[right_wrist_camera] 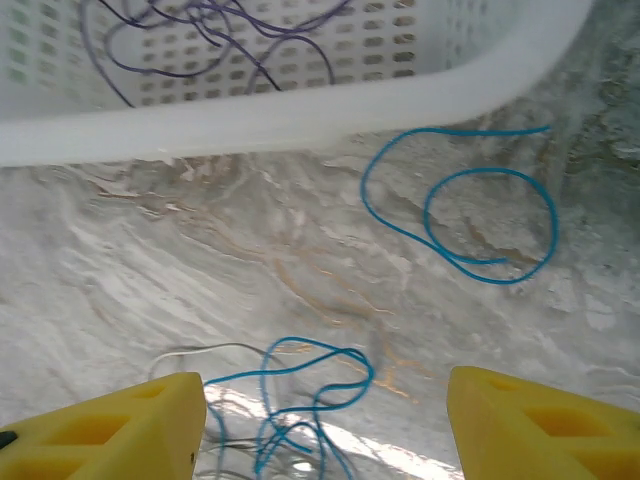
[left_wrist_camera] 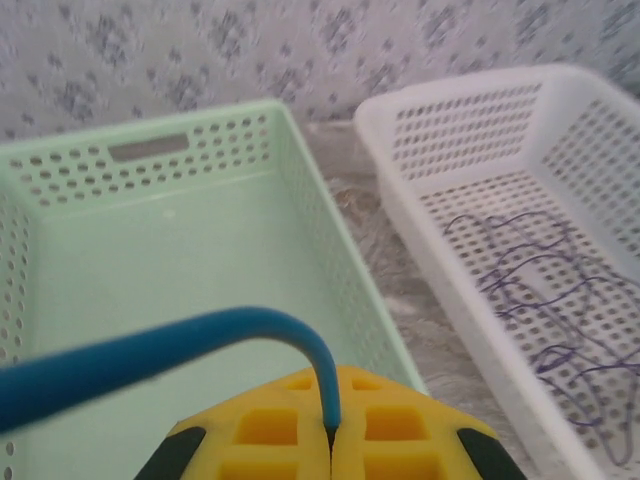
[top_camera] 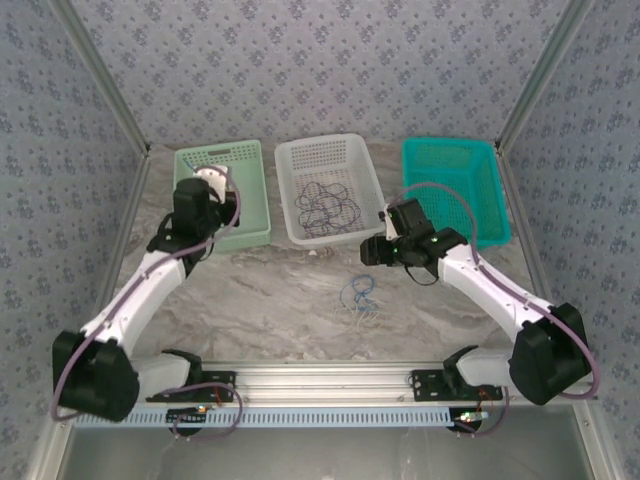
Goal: Untangle the cables
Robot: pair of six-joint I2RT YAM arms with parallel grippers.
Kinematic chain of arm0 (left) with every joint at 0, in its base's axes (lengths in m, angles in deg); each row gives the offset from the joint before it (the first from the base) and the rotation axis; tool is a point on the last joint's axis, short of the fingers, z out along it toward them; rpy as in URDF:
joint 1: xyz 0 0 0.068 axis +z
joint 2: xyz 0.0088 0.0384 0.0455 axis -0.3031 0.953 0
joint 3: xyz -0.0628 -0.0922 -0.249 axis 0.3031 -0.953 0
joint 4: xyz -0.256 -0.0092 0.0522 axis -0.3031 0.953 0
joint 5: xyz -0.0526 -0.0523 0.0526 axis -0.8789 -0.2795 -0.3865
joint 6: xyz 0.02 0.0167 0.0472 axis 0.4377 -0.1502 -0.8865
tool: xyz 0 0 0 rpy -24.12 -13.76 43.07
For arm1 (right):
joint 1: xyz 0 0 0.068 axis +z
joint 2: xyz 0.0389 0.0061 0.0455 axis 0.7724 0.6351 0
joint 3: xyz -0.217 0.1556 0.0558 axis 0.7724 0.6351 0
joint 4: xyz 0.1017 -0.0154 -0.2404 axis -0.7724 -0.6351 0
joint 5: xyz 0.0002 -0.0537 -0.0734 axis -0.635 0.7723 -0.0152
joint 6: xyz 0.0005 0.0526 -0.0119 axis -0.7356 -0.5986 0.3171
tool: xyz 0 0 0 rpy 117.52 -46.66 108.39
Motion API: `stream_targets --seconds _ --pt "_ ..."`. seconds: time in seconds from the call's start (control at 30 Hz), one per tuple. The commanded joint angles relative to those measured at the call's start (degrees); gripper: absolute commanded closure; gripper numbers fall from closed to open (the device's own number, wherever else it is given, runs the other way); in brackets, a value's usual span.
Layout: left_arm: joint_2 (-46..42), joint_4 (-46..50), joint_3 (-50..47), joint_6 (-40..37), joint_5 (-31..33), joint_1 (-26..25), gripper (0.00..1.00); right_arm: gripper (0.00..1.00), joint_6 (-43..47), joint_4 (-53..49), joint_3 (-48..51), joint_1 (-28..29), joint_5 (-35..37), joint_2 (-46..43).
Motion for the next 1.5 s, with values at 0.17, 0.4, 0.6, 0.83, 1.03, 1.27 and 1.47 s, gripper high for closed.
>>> stream_targets --seconds 0.17,0.4,0.6,0.83,1.03,1.27,1.47 --pt "15.5 6.6 9.4 5.8 -4.3 5.9 0.78 0.34 6.7 -0.6 1.8 2.0 9.1 1.8" --pt "16.1 8.9 9.9 9.1 -3.1 4.4 0.01 0.41 10.4 1.0 0.9 4.6 14.8 8.5" --pt "9.5 9.2 6.7 10.2 -2.2 0.7 0.01 0.46 10.9 1.0 -2.9 4.9 16.3 15.6" --pt "2.8 8.8 0.9 11.4 -3.2 -4.1 0.01 0.46 10.5 -0.4 -4.6 5.8 13.6 16.9" --pt "-3.9 8.1 -4.5 10.9 -4.2 -6.6 0.01 0.48 10.3 -0.1 -2.2 5.2 10.3 10.8" --pt "-7.3 6.2 -8.3 11.1 -6.2 -10.0 0.01 0.51 7.6 -1.2 -1.3 5.0 -2.0 9.1" --pt "-7.6 4.1 -10.0 7.6 -6.4 -15.0 0.0 0.48 5.6 -3.1 2.1 4.8 -4.9 3.7"
